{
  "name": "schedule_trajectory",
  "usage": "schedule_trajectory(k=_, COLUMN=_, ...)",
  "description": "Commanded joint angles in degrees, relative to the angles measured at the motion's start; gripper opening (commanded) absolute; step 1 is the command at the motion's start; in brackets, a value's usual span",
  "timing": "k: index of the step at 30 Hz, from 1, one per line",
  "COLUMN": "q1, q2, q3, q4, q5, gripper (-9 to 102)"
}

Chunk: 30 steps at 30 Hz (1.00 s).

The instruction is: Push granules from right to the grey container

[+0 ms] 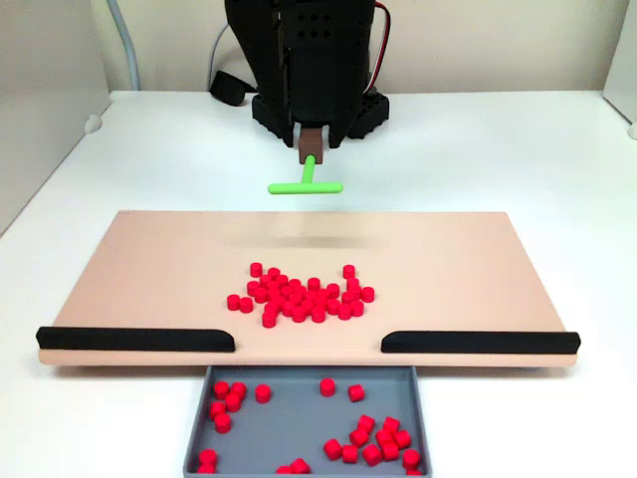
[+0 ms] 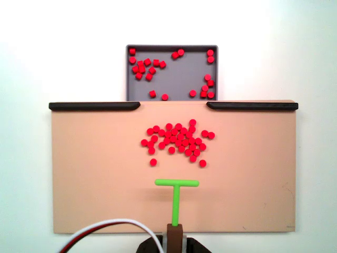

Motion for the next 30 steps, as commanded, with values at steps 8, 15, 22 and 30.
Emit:
schedule_trajectory(k=8, q1=-2.0, q2=2.7, q3=-1.3, q4=0.3, q5=5.2, gripper=0)
schedule_trajectory(k=15, q1=-3.2, q2=2.6, q3=-1.3, q4=0.3, q5=6.7, gripper=0)
schedule_trajectory(k=22, q1=-3.0, q2=2.7, q3=-1.3, q4=0.3, q5=6.0, gripper=0)
schedule_trajectory(k=30, q1=-2.8, q2=2.6, q3=-1.3, q4=0.3, q5=5.1, gripper=0)
